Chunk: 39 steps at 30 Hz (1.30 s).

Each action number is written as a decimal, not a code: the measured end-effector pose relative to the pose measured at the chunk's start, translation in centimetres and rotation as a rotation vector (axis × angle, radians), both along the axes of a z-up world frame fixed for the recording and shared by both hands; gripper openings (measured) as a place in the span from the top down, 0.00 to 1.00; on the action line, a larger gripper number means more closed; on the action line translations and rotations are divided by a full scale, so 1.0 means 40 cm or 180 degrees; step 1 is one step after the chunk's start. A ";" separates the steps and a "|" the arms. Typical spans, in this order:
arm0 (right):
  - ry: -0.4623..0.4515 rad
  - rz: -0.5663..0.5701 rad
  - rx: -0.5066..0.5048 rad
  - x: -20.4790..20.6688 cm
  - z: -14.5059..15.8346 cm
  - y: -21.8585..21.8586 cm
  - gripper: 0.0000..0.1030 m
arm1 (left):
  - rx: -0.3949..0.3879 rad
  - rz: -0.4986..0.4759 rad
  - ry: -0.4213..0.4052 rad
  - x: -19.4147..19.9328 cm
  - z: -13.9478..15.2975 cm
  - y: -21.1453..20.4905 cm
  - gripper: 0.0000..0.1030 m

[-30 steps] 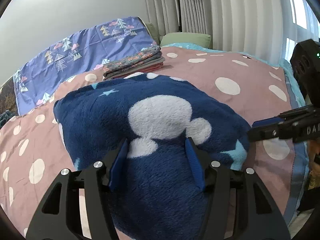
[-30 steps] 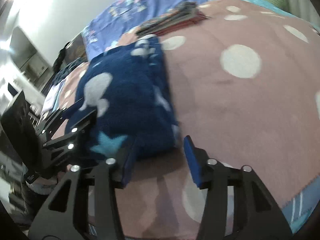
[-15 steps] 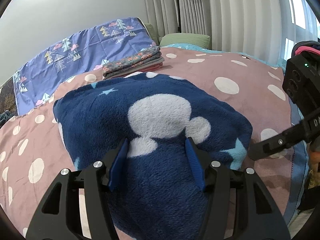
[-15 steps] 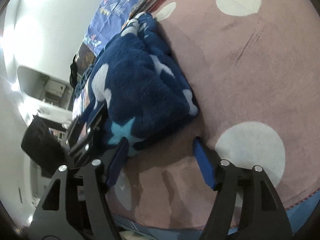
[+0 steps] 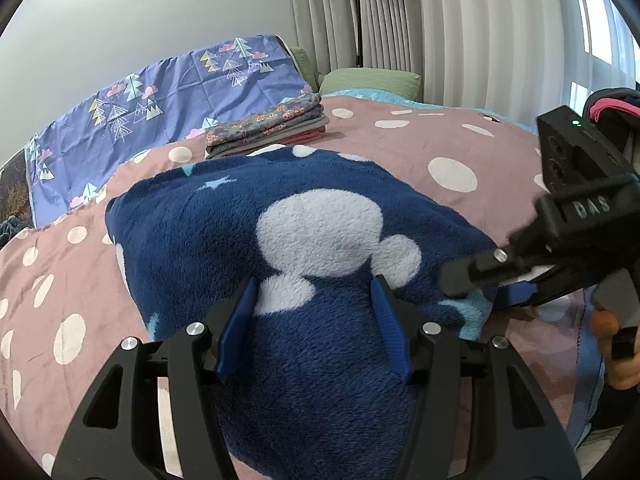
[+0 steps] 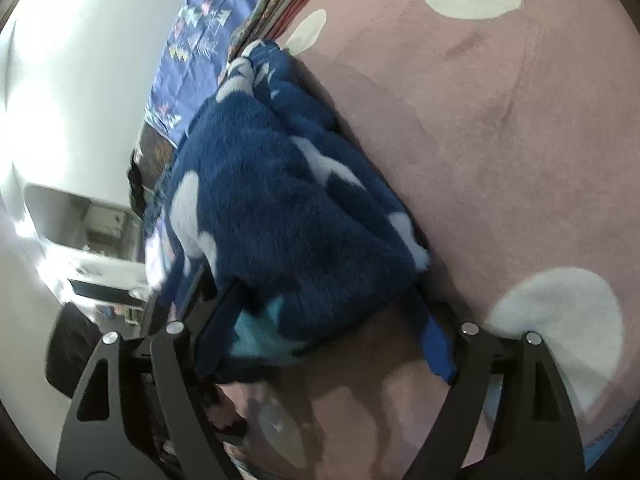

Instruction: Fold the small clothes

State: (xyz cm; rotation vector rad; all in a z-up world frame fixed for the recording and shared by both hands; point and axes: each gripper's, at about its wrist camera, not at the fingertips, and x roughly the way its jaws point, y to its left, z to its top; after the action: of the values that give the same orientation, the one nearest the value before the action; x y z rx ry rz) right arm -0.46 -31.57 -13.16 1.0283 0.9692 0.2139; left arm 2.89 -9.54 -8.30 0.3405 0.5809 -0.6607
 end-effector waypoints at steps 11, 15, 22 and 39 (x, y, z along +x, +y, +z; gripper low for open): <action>-0.0124 -0.0082 0.0174 0.024 -0.002 0.013 0.19 | -0.0144 -0.0003 0.0097 0.000 0.007 0.002 0.42; -0.0081 -0.0089 0.0221 0.009 -0.006 0.017 0.18 | -0.0141 0.0002 0.0095 0.001 0.006 0.003 0.39; -0.0160 -0.0281 0.0052 0.074 0.002 0.040 0.14 | -0.0158 0.0009 0.0115 0.005 0.007 -0.001 0.38; -0.0277 -0.0218 -0.0066 0.049 -0.002 0.030 0.25 | -0.0732 -0.0030 0.0322 0.030 0.112 0.091 0.19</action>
State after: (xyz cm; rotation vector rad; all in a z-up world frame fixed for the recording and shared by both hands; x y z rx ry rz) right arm 1.49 -30.36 -13.26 1.0233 0.8546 0.1899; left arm 4.08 -5.90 -3.82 0.0953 0.5930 -0.7490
